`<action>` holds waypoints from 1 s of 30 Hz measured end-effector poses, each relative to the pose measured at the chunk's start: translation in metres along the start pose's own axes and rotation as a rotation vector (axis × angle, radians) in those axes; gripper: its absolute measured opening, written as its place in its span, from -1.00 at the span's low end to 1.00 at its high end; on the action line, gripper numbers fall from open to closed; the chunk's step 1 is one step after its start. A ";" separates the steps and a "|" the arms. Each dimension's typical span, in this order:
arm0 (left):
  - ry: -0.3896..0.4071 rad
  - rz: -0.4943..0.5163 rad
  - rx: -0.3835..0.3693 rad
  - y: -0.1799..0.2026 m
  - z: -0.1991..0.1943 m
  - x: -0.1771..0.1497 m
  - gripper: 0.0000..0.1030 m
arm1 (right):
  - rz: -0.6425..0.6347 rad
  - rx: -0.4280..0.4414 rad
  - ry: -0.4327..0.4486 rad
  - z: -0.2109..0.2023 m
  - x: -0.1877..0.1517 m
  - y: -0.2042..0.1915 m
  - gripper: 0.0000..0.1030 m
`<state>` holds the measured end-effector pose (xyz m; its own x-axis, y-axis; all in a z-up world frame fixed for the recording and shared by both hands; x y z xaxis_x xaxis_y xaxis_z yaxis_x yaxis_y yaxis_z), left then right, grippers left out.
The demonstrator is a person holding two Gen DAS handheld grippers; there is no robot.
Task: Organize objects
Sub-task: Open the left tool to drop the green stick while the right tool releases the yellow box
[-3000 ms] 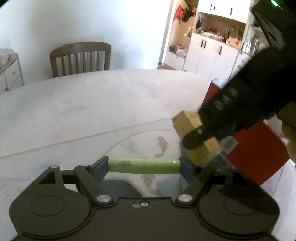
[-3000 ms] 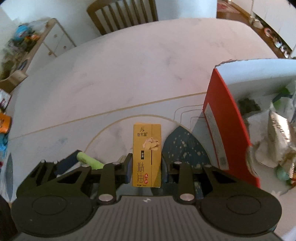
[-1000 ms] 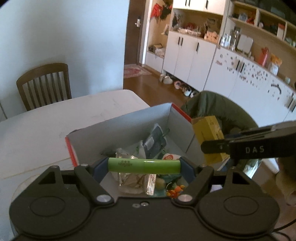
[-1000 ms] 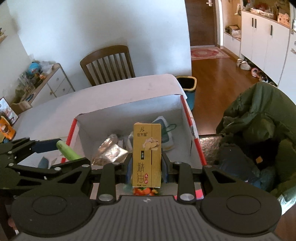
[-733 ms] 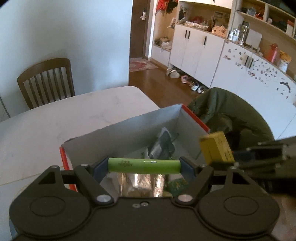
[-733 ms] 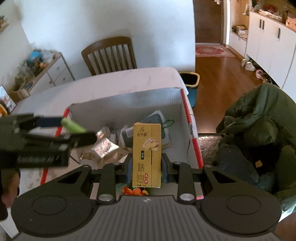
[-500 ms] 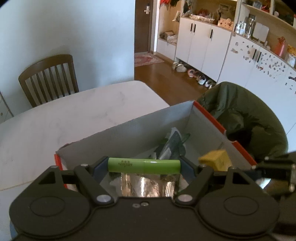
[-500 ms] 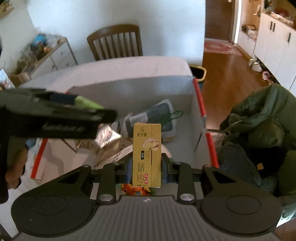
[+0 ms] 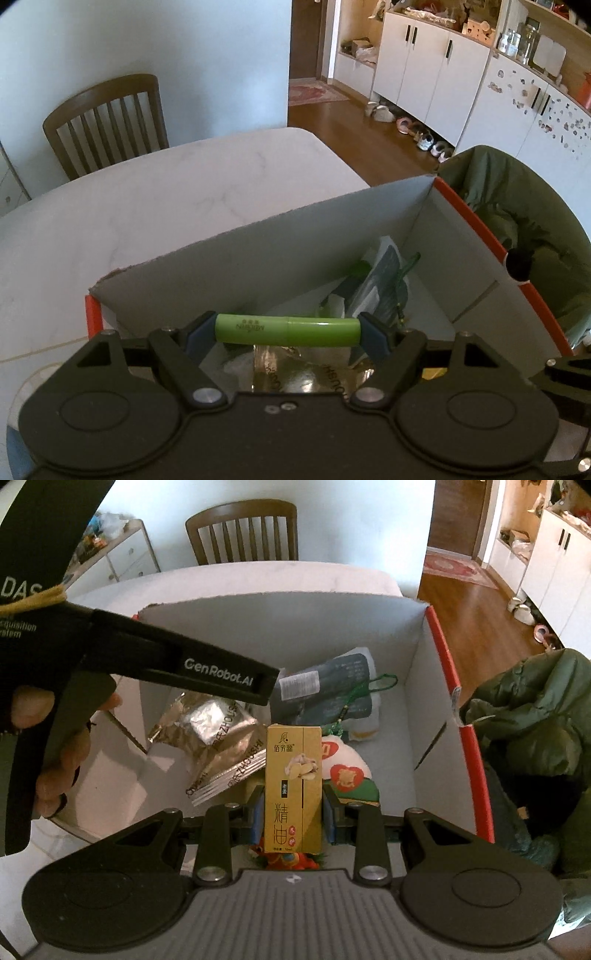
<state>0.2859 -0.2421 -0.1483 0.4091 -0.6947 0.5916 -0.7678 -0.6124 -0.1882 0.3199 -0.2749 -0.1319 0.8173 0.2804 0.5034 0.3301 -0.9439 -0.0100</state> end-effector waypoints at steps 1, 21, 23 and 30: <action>-0.004 0.001 0.002 0.000 0.001 0.000 0.54 | -0.002 0.001 -0.004 0.002 -0.001 0.001 -0.42; -0.049 0.007 0.016 0.004 0.015 -0.003 0.56 | 0.003 0.043 0.003 -0.001 -0.003 0.008 -0.40; -0.045 0.008 0.014 0.003 0.014 -0.005 0.57 | -0.004 0.040 0.017 -0.005 -0.002 0.009 -0.40; -0.002 -0.001 0.004 0.000 -0.002 -0.008 0.68 | 0.023 0.050 0.082 -0.023 -0.005 0.012 -0.06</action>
<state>0.2818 -0.2360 -0.1512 0.4109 -0.6946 0.5905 -0.7654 -0.6147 -0.1905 0.3089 -0.2915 -0.1142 0.7842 0.2417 0.5716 0.3366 -0.9394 -0.0646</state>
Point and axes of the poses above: each gripper's, at about its wrist camera, not at the fingertips, and z roughly the way its jaws point, y to its right, x to its top, the point moved 3 cm from there along z, roughly the way its jaws point, and after that the axes turned 2 degrees about x, right-handed, at the moved point
